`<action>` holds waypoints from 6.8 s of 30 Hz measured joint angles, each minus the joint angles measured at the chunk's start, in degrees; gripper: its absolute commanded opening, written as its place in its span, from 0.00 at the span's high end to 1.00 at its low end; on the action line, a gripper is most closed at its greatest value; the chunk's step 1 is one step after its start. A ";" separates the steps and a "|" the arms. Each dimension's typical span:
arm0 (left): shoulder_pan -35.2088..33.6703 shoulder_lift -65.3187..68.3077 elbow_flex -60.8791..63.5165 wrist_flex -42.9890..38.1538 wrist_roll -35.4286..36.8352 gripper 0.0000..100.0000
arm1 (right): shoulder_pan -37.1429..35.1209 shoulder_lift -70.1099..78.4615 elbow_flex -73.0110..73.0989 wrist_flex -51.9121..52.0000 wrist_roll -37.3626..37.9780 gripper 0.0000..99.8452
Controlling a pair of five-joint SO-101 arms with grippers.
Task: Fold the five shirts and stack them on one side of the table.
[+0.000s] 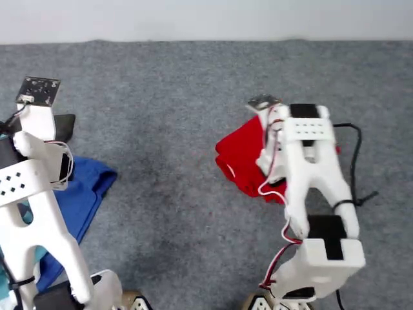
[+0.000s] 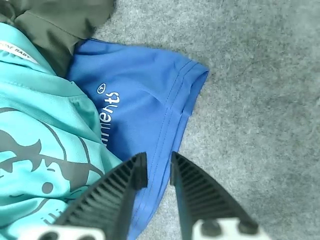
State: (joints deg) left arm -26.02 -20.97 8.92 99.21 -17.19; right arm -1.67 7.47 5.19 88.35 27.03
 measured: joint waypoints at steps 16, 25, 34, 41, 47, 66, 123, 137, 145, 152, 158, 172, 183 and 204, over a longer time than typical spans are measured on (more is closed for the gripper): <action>6.07 0.00 0.00 0.00 0.00 0.90 | -0.26 16.26 0.00 -9.41 0.62 0.99; 6.07 0.00 0.00 0.00 0.00 0.90 | -5.45 8.35 0.18 -7.38 -2.02 0.99; 6.07 0.00 0.00 0.00 0.00 0.90 | -2.90 4.04 0.00 -5.19 -4.84 0.99; 6.07 0.00 0.00 0.00 0.00 0.90 | 1.76 -1.41 -5.89 -2.64 -18.46 0.98; 6.07 0.00 0.00 0.00 0.00 0.90 | 1.49 -3.08 -6.95 -7.56 -33.23 0.98; 6.07 0.00 0.00 0.00 0.00 0.90 | 1.49 14.86 -4.84 -17.49 -65.32 0.56; 6.07 0.00 0.00 0.00 0.00 0.90 | 47.12 27.78 -29.10 -23.65 21.98 0.99; 6.07 0.00 0.00 0.00 0.00 0.90 | 48.53 29.98 -49.58 -7.21 16.18 0.66; 6.07 0.00 0.00 0.00 0.00 0.90 | 48.53 29.98 -53.01 6.68 15.65 0.97; 6.07 0.00 0.00 0.00 0.00 0.90 | 49.41 34.73 -53.10 8.53 15.30 0.99; 6.07 0.00 0.00 0.00 0.00 0.90 | 52.22 40.26 -53.10 6.33 15.30 0.99; 6.07 0.00 0.00 0.00 0.00 0.90 | 54.77 41.58 -53.10 11.96 15.30 0.99; 6.07 0.00 0.00 0.00 0.00 0.90 | 55.21 33.41 -49.23 11.34 15.30 0.99; 6.07 0.00 0.00 0.00 0.00 0.90 | 58.81 39.03 -49.23 11.96 15.30 0.99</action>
State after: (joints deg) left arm -19.96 -20.97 8.92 99.21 -17.19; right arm 57.14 46.51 -44.04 100.31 42.33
